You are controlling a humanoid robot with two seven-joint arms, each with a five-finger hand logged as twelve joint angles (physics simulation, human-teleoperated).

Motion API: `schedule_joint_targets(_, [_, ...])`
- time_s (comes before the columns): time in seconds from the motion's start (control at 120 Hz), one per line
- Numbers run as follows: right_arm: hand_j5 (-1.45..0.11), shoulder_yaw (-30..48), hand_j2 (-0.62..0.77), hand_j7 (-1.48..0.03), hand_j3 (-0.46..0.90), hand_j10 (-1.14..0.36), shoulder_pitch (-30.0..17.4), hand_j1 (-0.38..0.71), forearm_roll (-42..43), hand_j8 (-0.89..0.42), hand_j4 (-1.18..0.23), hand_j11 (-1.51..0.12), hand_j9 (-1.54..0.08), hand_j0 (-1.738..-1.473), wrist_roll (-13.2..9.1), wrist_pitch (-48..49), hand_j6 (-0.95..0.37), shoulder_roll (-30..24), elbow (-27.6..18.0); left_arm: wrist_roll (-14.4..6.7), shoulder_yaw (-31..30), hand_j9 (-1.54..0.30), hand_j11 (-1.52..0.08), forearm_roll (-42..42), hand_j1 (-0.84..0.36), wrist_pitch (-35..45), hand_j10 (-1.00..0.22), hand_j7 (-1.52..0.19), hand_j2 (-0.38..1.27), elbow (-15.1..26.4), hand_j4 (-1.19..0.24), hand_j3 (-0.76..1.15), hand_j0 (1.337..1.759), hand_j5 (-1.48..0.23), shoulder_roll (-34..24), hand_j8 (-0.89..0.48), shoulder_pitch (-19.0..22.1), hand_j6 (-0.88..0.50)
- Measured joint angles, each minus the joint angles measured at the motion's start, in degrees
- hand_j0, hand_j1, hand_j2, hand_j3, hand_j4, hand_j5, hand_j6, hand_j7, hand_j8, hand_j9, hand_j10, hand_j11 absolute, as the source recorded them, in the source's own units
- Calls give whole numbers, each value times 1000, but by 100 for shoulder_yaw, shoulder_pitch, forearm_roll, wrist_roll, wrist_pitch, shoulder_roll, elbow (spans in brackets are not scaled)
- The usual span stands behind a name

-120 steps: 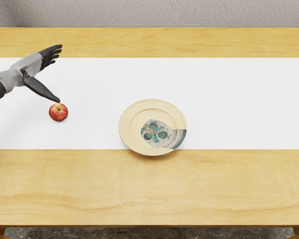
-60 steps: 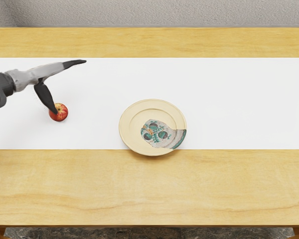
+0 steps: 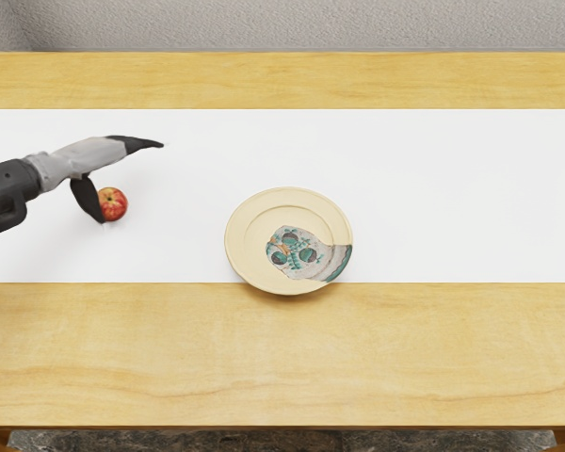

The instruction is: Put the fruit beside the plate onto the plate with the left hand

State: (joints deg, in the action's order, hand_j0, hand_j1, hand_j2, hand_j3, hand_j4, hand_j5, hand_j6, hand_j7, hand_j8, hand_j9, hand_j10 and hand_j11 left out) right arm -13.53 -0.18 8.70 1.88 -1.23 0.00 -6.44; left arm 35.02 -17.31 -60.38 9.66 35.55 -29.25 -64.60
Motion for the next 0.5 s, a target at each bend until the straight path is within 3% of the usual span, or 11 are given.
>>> schedule_joint_targets(0.5, [0,0,0,0,0,0,0,-349,0,0,0,0,0,-1658,1,0,0,0,0,-1,-582,-442,-442,-2,-35,273,-341,-442,106,-555,-343,0,1658,-442,243,-343,-8,-344])
